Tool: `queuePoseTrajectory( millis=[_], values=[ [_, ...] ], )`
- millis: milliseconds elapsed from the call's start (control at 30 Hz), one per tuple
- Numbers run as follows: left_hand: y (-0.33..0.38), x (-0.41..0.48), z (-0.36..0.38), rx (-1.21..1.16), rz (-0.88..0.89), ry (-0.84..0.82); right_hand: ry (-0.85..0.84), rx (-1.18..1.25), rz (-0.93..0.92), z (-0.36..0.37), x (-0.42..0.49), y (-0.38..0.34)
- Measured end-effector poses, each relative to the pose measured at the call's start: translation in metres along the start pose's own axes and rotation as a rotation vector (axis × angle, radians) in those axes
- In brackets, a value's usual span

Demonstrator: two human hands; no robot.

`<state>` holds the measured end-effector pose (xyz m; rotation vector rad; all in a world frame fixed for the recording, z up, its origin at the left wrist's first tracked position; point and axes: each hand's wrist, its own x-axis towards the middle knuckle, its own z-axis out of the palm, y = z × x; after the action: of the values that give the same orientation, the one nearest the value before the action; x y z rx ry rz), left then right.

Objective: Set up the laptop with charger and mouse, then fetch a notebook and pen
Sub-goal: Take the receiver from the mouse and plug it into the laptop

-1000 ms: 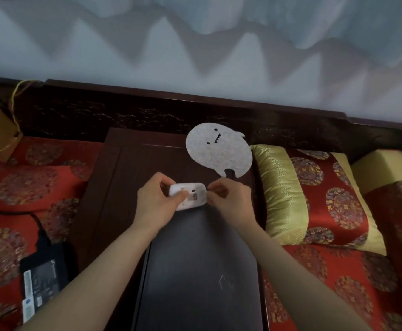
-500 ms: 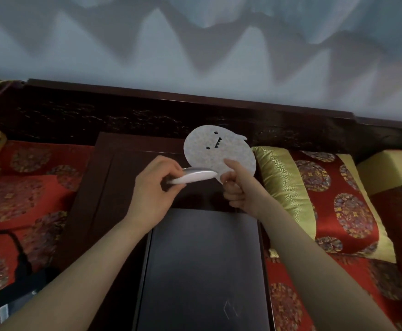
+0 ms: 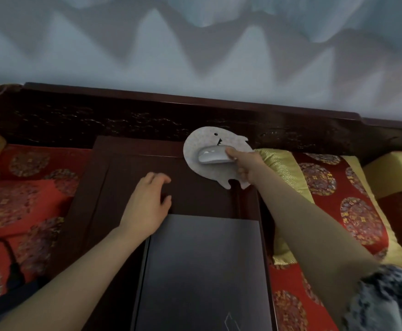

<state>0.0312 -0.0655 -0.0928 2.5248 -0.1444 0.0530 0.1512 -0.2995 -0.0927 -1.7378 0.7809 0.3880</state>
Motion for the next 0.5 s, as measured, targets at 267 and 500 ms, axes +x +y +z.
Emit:
queuePoseTrajectory(
  millis=[267, 500],
  values=[
    [-0.011, -0.024, -0.003, -0.059, -0.35, -0.082, 0.148, -0.448, -0.393, -0.002, -0.007, 0.006],
    [0.001, -0.053, -0.003, -0.201, -0.716, -0.431, -0.337, -1.209, -0.555, -0.007, -0.069, 0.064]
  ],
)
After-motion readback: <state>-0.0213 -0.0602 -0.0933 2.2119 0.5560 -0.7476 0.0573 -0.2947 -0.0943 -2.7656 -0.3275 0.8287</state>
